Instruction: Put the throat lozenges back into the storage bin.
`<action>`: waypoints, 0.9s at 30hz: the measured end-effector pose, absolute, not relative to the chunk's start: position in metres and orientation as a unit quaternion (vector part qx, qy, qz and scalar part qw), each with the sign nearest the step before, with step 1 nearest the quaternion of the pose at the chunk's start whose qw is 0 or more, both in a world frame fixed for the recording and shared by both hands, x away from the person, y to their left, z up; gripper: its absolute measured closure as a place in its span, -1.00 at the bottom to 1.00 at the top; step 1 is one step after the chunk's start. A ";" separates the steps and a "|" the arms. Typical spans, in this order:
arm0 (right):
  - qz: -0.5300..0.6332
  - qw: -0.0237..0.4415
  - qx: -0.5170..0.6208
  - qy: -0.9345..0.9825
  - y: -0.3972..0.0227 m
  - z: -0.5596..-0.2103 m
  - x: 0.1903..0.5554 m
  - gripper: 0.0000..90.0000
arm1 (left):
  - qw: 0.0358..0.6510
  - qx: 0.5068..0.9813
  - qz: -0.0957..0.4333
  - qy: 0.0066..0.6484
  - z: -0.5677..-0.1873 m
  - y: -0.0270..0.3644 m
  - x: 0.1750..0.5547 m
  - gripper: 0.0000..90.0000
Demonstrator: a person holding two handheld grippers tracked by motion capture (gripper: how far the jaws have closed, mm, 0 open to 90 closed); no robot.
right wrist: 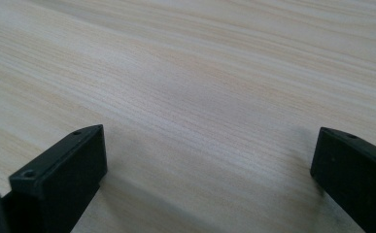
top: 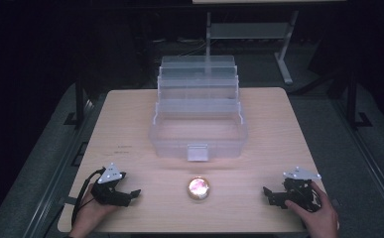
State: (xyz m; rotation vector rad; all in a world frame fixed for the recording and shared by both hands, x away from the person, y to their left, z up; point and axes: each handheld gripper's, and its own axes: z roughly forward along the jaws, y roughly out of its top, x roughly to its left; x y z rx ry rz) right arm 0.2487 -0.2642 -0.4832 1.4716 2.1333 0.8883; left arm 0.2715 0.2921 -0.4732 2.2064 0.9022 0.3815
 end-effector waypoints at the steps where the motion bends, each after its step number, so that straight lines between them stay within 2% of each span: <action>1: 0.318 0.200 0.526 0.763 -0.264 -0.483 0.249 -1.00 | 0.355 0.854 0.144 0.351 -0.473 0.292 0.271 -0.74; 27: 0.317 0.201 0.526 0.763 -0.264 -0.483 0.248 -1.00 | 0.367 0.862 0.123 0.329 -0.451 0.272 0.273 -0.72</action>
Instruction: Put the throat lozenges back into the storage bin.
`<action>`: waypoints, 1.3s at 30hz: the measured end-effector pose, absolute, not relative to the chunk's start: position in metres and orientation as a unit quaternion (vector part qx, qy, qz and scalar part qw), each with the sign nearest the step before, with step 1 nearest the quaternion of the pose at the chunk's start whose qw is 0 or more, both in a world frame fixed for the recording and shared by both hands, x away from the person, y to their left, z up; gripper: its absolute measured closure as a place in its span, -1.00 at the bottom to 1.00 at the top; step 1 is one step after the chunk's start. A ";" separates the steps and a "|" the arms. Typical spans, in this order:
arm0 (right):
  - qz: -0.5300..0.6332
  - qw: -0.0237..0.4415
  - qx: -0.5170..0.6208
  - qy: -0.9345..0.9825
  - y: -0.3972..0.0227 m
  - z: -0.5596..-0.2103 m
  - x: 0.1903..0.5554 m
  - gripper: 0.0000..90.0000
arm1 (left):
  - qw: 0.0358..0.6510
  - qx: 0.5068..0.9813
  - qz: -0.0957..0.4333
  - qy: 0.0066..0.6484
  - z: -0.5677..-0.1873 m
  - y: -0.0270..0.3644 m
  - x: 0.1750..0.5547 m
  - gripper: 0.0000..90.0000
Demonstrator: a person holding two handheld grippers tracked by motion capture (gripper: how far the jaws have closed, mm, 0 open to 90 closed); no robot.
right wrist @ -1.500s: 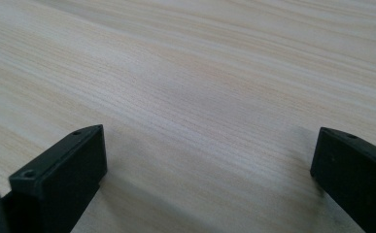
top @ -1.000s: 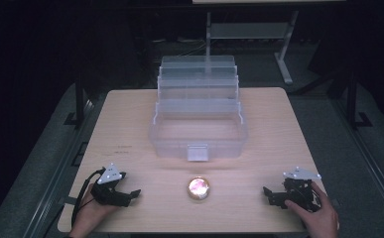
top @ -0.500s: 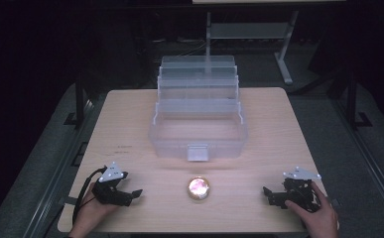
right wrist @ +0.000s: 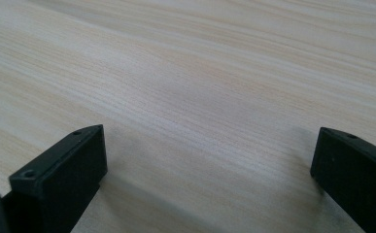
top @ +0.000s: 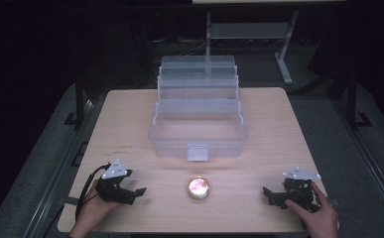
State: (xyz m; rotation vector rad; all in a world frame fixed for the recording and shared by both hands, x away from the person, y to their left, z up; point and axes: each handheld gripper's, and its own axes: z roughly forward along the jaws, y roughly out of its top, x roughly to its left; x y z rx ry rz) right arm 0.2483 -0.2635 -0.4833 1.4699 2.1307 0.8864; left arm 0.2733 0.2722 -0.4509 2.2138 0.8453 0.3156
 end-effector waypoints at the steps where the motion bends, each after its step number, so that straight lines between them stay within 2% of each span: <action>1: 0.317 0.201 0.526 0.763 -0.264 -0.483 0.248 -1.00 | 0.367 0.862 0.122 0.327 -0.451 0.271 0.274 -0.72; 39: 0.316 0.204 0.534 0.757 -0.261 -0.483 0.247 -1.00 | 0.370 0.876 0.108 0.292 -0.437 0.241 0.287 -0.70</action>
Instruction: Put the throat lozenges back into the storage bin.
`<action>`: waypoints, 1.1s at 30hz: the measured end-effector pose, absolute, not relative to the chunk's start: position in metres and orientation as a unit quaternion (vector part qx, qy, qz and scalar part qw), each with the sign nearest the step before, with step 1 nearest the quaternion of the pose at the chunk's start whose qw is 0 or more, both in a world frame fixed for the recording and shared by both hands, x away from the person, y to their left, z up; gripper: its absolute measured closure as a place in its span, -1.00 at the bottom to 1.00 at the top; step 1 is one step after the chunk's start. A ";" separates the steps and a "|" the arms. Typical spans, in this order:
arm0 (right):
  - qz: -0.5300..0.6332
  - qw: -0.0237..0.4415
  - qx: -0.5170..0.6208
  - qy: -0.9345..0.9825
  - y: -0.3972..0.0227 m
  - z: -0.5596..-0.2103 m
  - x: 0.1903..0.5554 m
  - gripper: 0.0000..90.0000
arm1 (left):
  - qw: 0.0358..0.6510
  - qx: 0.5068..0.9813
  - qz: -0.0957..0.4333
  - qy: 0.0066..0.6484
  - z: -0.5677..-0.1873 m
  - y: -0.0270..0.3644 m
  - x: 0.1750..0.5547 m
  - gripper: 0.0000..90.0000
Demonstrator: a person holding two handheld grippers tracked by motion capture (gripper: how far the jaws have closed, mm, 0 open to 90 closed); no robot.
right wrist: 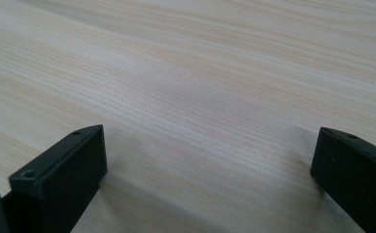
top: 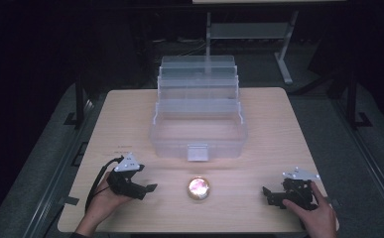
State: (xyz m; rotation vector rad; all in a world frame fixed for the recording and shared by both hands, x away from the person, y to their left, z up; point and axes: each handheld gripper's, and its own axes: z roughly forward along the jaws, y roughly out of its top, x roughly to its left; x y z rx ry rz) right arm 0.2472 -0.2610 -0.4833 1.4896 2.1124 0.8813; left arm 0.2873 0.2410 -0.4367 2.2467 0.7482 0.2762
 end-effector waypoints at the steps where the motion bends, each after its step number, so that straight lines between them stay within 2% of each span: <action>1: 0.316 0.204 0.534 0.757 -0.261 -0.483 0.247 -1.00 | 0.370 0.876 0.106 0.291 -0.437 0.240 0.287 -0.70; 33: 0.316 0.204 0.534 0.757 -0.261 -0.483 0.247 -1.00 | 0.377 0.884 0.095 0.260 -0.428 0.205 0.297 -0.70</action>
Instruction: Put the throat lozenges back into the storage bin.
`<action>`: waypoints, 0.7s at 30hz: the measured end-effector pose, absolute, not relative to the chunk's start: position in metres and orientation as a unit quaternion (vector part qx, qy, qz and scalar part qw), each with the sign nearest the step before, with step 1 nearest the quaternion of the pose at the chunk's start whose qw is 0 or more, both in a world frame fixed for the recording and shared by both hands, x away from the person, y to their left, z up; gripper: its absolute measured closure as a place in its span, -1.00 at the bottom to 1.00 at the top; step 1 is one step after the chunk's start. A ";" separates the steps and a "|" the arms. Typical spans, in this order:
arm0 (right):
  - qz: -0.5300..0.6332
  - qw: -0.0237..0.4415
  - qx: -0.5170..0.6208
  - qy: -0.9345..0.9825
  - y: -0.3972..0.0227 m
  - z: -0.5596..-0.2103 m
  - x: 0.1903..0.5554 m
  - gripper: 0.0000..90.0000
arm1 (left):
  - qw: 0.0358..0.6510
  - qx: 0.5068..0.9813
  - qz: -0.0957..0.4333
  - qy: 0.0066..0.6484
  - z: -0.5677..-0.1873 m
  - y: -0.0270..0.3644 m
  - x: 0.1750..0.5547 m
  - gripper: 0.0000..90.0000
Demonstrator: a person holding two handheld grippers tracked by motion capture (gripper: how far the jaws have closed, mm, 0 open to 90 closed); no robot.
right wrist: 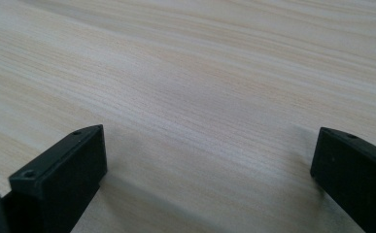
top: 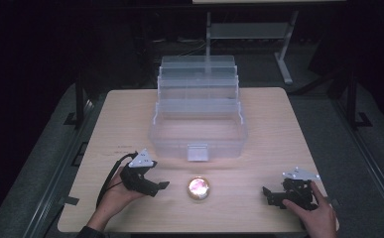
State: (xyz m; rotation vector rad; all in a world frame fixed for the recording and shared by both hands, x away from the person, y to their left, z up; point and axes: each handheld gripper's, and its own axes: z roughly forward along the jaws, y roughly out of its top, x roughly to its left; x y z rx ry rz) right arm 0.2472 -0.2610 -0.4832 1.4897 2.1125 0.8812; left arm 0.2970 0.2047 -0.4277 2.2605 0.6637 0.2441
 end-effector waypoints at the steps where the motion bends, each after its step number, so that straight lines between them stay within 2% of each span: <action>1: 0.316 0.204 0.534 0.757 -0.261 -0.483 0.247 -1.00 | 0.377 0.884 0.096 0.258 -0.427 0.203 0.297 -0.70; 21: 0.316 0.204 0.534 0.757 -0.261 -0.483 0.247 -1.00 | 0.379 0.892 0.083 0.233 -0.424 0.177 0.301 -0.70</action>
